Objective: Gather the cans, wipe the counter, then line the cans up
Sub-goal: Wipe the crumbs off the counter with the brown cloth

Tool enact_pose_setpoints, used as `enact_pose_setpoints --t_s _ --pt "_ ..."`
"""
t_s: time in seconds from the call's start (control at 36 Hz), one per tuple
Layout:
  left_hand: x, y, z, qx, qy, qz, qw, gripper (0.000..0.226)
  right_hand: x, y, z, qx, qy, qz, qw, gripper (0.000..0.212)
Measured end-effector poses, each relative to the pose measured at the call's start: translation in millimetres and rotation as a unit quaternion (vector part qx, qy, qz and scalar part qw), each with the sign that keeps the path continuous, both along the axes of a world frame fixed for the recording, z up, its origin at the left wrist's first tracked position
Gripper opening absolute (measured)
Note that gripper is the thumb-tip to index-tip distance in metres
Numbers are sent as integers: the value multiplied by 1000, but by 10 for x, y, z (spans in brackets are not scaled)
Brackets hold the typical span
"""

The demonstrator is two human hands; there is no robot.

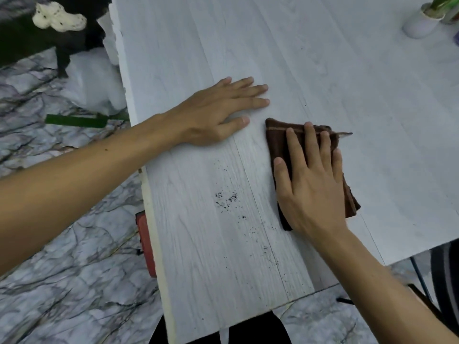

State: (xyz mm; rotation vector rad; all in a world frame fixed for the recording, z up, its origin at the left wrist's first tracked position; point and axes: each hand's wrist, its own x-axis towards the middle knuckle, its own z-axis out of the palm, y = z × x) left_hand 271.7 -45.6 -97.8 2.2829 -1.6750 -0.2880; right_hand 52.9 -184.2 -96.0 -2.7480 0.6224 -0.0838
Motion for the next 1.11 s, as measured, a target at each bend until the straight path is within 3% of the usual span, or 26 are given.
enact_pose_setpoints --t_s 0.42,0.72,0.89,1.11 --pt "-57 147 21 -16 41 14 999 47 -73 798 -8 16 2 127 992 59" --pt "-267 306 -19 -22 31 17 999 49 -830 1210 -90 31 -9 195 980 55" --pt "-417 356 -45 -18 19 4 1000 50 -1249 1064 -105 16 -34 133 990 56" --pt "-501 386 -17 -13 19 12 1000 53 -1345 524 -21 17 -11 -43 999 60"
